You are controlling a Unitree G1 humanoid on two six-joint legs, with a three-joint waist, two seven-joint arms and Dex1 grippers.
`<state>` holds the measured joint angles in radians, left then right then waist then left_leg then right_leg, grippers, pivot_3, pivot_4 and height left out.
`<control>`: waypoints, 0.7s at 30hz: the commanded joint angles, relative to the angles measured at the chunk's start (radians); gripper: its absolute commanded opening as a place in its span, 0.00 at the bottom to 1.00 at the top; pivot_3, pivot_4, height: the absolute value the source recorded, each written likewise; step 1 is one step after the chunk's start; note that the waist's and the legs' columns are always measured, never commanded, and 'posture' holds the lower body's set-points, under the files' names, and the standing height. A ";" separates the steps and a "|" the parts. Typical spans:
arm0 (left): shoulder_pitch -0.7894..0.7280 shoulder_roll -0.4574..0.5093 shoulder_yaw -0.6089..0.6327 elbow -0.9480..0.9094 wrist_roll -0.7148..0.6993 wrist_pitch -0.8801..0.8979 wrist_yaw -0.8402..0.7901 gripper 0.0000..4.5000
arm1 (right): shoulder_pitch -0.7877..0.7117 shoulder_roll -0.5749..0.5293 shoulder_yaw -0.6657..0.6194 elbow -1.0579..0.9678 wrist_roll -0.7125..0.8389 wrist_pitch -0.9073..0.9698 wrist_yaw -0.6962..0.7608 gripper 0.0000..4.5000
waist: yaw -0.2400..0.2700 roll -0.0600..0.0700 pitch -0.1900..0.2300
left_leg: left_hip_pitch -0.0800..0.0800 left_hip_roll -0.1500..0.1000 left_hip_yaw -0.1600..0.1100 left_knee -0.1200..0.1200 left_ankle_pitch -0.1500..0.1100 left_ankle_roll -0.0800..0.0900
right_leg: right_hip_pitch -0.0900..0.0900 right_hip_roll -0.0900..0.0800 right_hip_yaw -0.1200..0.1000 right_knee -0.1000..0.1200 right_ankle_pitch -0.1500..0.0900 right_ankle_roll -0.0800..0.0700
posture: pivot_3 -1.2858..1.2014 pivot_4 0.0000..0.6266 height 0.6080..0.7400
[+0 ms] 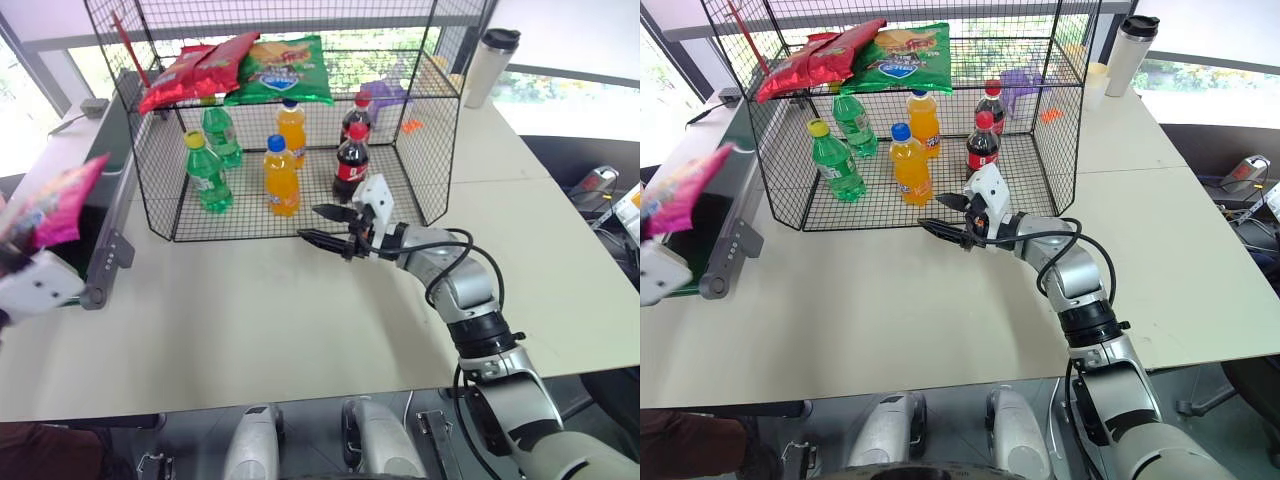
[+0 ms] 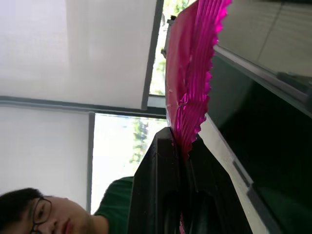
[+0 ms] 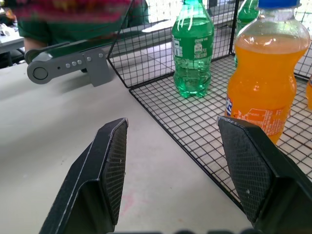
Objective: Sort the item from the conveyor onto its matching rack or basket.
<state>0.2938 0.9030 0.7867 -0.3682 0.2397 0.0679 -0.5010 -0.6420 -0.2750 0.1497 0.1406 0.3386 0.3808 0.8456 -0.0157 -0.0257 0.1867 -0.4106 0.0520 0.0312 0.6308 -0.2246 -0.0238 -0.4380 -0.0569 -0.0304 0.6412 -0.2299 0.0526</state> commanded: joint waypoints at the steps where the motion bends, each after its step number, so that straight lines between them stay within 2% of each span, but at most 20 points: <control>1: -0.041 0.080 0.223 -0.101 -0.275 0.290 -0.264 0.01 | -0.053 0.005 -0.045 0.039 0.016 -0.042 0.017 0.67 | -0.002 0.001 0.000 | 0.000 0.000 0.000 0.000 0.000 0.000 | 0.000 0.000 0.000 0.000 0.000 0.000 | 0.52 0.24 1.00; 6: -0.112 0.227 0.454 -0.062 -0.497 0.623 -0.510 0.01 | -0.112 0.019 -0.104 0.109 0.072 -0.057 0.062 0.67 | -0.005 0.001 0.001 | 0.000 0.000 -0.001 -0.001 0.000 0.000 | 0.000 0.003 0.000 0.000 0.000 0.001 | 0.52 0.24 1.00; 14: -0.237 0.426 0.680 0.031 -0.823 1.127 -0.821 0.01 | -0.133 -0.032 -0.183 0.074 0.192 0.052 0.153 0.67 | -0.004 0.002 0.002 | 0.000 0.001 -0.002 -0.001 0.000 0.000 | 0.000 0.005 0.001 -0.001 -0.001 0.000 | 0.52 0.24 1.00; 16: -0.333 0.468 0.655 0.062 -0.927 1.184 -0.821 0.01 | -0.134 -0.067 -0.182 0.051 0.210 0.087 0.190 0.67 | -0.002 0.002 0.002 | 0.000 0.001 -0.002 -0.001 0.000 0.000 | 0.000 0.005 0.001 -0.001 -0.001 0.000 | 0.52 0.24 1.00; 21: -0.562 0.505 0.464 0.105 -1.151 1.208 -0.723 0.01 | -0.157 -0.120 -0.184 -0.013 0.266 0.167 0.248 0.67 | -0.004 0.003 0.003 | 0.001 0.001 -0.003 -0.001 0.000 0.000 | 0.001 0.005 0.001 -0.001 -0.001 0.000 | 0.52 0.24 1.00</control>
<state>-0.2281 1.3917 1.2993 -0.2825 -0.8353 1.2770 -1.2650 -0.7648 -0.3867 -0.0160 0.1863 0.5619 0.5270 1.0719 -0.0199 -0.0232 0.1892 -0.4095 0.0532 0.0283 0.6293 -0.2245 -0.0241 -0.4371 -0.0512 -0.0292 0.6403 -0.2307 0.0525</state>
